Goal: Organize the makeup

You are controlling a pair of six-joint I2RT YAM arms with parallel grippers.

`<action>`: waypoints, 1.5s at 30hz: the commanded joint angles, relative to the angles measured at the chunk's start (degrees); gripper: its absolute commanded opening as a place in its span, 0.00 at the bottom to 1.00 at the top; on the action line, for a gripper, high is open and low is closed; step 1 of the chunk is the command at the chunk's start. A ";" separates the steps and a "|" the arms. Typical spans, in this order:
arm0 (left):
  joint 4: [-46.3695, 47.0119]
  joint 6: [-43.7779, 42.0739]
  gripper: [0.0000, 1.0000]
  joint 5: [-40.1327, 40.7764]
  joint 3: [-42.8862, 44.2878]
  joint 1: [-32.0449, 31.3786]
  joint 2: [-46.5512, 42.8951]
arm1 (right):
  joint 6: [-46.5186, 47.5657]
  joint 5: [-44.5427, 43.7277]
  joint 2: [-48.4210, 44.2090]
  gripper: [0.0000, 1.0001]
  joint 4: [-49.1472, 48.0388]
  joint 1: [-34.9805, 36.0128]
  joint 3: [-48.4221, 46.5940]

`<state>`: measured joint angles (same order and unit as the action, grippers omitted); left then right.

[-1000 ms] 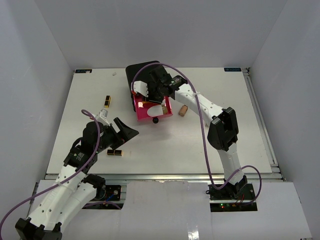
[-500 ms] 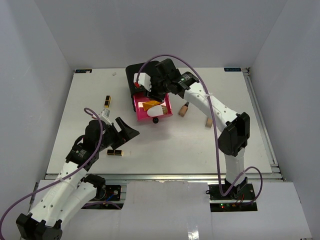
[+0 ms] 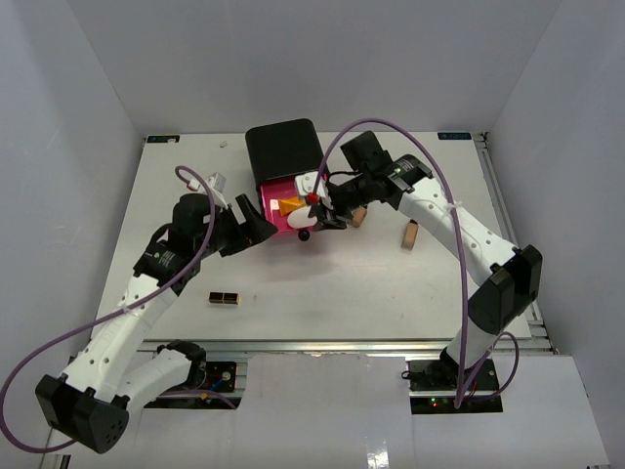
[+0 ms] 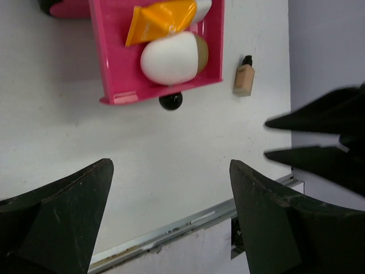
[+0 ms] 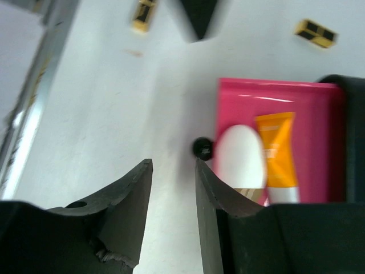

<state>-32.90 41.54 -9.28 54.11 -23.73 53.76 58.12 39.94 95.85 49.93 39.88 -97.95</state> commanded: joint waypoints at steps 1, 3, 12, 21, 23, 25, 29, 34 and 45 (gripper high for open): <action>-1.04 -6.82 0.94 4.72 9.96 0.35 6.16 | 19.41 11.73 -8.76 0.41 5.52 -0.14 12.64; -1.26 -8.26 0.93 6.41 13.99 0.55 10.13 | 26.42 12.23 -11.90 0.38 5.61 -0.12 17.81; -1.23 -12.54 0.90 8.29 28.39 5.76 27.66 | 21.69 2.47 -11.79 0.11 -6.66 0.54 27.10; -0.38 -16.13 0.89 5.77 39.82 11.20 40.93 | 15.80 -4.26 -5.02 0.11 -14.86 2.40 24.65; 0.17 -16.45 0.89 4.20 40.54 11.86 42.93 | 15.67 -4.32 -4.36 0.12 -15.55 2.52 24.84; 0.98 -16.79 0.89 2.26 41.11 12.14 44.28 | 15.60 -4.37 -3.96 0.12 -16.52 2.60 25.10; 2.31 -17.01 0.89 -0.12 41.48 12.45 46.65 | 15.35 -4.99 -2.89 0.12 -17.89 2.99 25.12; 4.12 -16.42 0.89 -4.78 41.51 12.56 49.04 | 14.40 -8.13 -0.54 0.12 -21.05 4.39 24.92; 5.56 -15.16 0.88 -7.87 39.97 12.65 51.10 | 12.10 -18.93 5.45 0.16 -27.52 5.65 23.17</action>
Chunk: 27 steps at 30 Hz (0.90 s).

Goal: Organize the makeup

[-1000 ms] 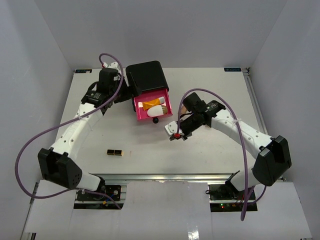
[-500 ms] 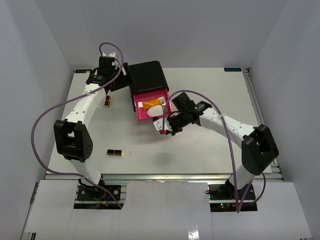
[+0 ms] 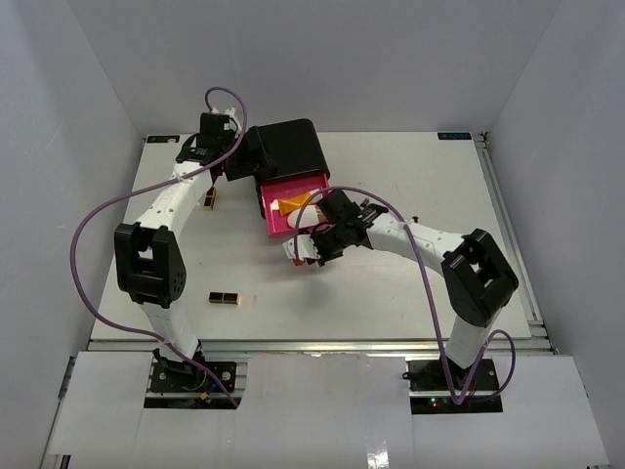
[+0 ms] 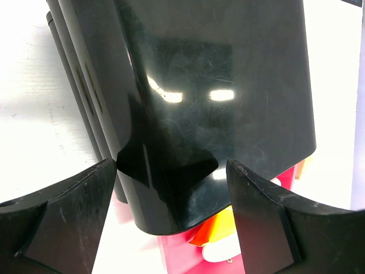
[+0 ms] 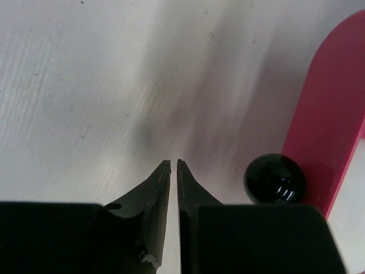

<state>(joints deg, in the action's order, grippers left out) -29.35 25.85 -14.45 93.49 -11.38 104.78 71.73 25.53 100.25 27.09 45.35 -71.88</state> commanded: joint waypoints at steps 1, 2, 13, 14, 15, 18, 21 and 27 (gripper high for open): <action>2.01 0.70 0.88 -2.88 0.29 0.31 0.07 | -1.48 -5.51 1.51 0.17 -5.67 0.20 -2.70; 2.02 0.78 0.88 -2.97 -0.18 0.31 0.07 | -1.31 -6.29 1.98 0.17 -6.46 0.27 -2.45; 2.28 1.04 0.87 -5.40 -3.06 0.31 0.22 | -1.80 -11.63 3.04 0.20 -15.38 0.29 -1.89; 2.28 1.04 0.87 -5.59 -3.30 0.31 0.37 | -1.90 -11.82 3.08 0.20 -15.76 0.34 -2.18; 2.30 1.07 0.87 -5.85 -3.45 0.31 0.50 | -1.99 -11.92 3.15 0.20 -16.12 0.33 -2.57; 2.37 1.21 0.87 -6.68 -3.82 0.23 0.77 | -2.43 -12.22 3.52 0.20 -17.02 0.35 -4.04; 2.41 1.22 0.86 -7.51 -4.14 0.31 0.95 | -3.71 -13.10 3.80 0.20 -18.14 0.23 -5.90; 2.37 1.13 0.86 -8.38 -5.44 0.29 0.63 | -6.67 -13.84 3.01 0.20 -19.60 -0.21 -8.72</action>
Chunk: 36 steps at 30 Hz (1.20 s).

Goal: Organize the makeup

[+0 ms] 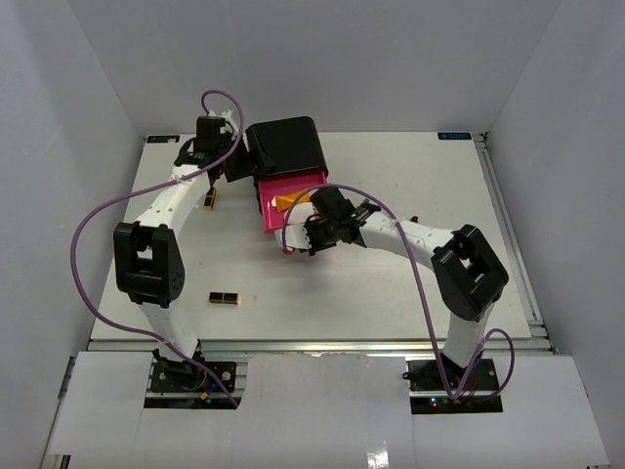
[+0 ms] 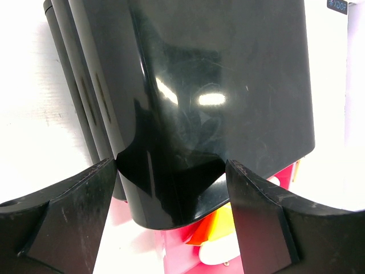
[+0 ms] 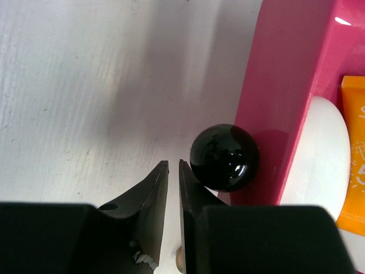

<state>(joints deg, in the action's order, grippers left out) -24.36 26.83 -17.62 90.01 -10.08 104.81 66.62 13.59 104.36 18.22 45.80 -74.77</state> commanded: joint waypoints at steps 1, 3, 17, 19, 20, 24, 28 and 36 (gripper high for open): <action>-2.55 0.16 0.86 -5.40 -2.26 -1.00 0.53 | -1.83 -1.96 -1.28 0.20 -11.00 -0.75 -6.07; -2.50 0.21 0.86 -5.72 -2.75 -1.05 0.37 | -2.27 -2.23 -1.55 0.20 -11.43 -0.91 -6.61; -1.56 1.04 0.85 -6.90 -6.33 -1.51 -0.72 | -4.92 -3.55 3.54 0.25 -14.17 -2.66 -13.29; -1.65 1.12 0.85 -6.99 -6.43 -1.50 -0.91 | -5.76 -3.75 5.39 0.27 -14.26 -3.18 -15.48; -1.65 1.12 0.85 -6.99 -6.43 -1.59 -0.99 | -6.40 -3.88 5.95 0.27 -14.26 -3.52 -16.85; -1.64 1.12 0.85 -6.99 -6.71 -1.61 -1.37 | -7.66 -3.83 8.97 0.33 -14.18 -5.21 -20.81; -1.56 1.21 0.85 -7.26 -6.97 -1.56 -1.42 | -8.25 -3.64 10.66 0.37 -14.09 -6.28 -22.86; -1.65 1.64 0.85 -6.66 -6.02 -1.53 -1.63 | -12.99 3.49 5.02 0.36 -12.87 -7.29 -17.97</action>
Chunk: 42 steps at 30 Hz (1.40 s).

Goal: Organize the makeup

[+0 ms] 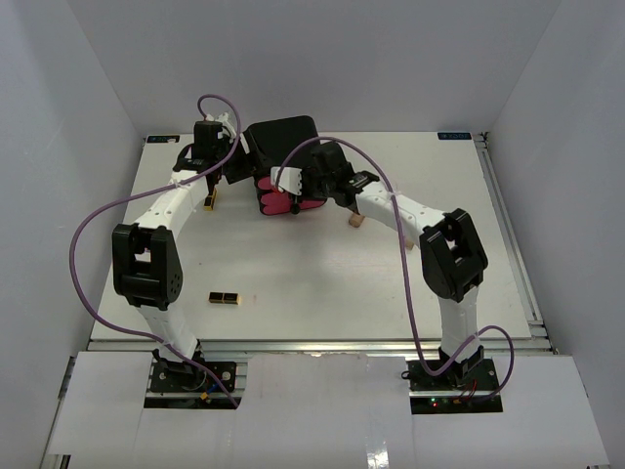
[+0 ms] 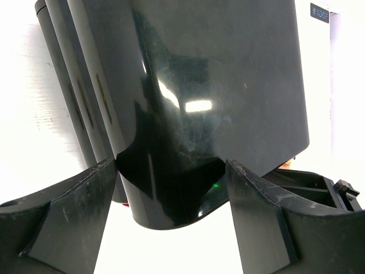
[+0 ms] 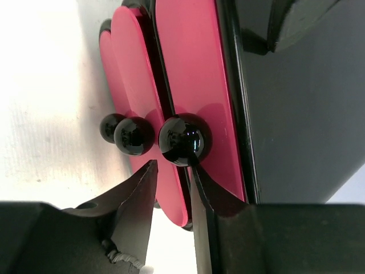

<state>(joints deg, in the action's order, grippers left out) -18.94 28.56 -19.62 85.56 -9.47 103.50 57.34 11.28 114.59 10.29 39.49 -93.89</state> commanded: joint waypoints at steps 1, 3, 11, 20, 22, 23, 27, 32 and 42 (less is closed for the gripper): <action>-7.08 0.10 0.85 -4.04 -0.82 -2.19 -0.50 | -5.19 6.83 -7.31 0.36 -4.93 -1.30 2.81; -7.08 0.42 0.85 -2.25 1.14 -2.16 -0.99 | -8.16 9.00 -11.19 0.36 -4.93 -1.96 4.81; -7.16 0.63 0.88 5.40 13.13 -2.13 -2.25 | -34.50 22.70 -21.35 0.75 -4.93 -12.74 10.10; -5.65 -0.94 0.91 8.59 13.14 -2.20 -7.98 | -37.04 36.72 -27.70 0.81 -0.16 -24.15 17.53; -5.17 -1.16 0.90 8.75 9.24 -3.25 -11.18 | -36.32 42.05 -28.87 0.83 1.44 -26.57 18.78; -4.97 -1.40 0.90 9.61 7.35 -3.97 -12.71 | -36.43 44.38 -29.37 0.83 1.88 -27.62 19.85; -3.42 -0.02 0.88 15.31 -2.58 -9.54 -19.75 | -37.45 46.06 -31.63 0.84 1.97 -30.41 23.15; -1.58 4.33 0.81 26.23 -11.82 -19.29 -24.48 | -38.35 46.11 -33.34 0.84 1.84 -32.36 26.02; 0.76 9.39 0.57 45.20 -11.61 -27.79 -14.93 | -38.36 45.84 -34.61 0.84 1.84 -34.04 27.62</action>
<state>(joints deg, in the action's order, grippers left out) -20.22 35.75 14.77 71.90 -36.39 85.18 19.72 55.75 81.78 12.77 6.50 -66.54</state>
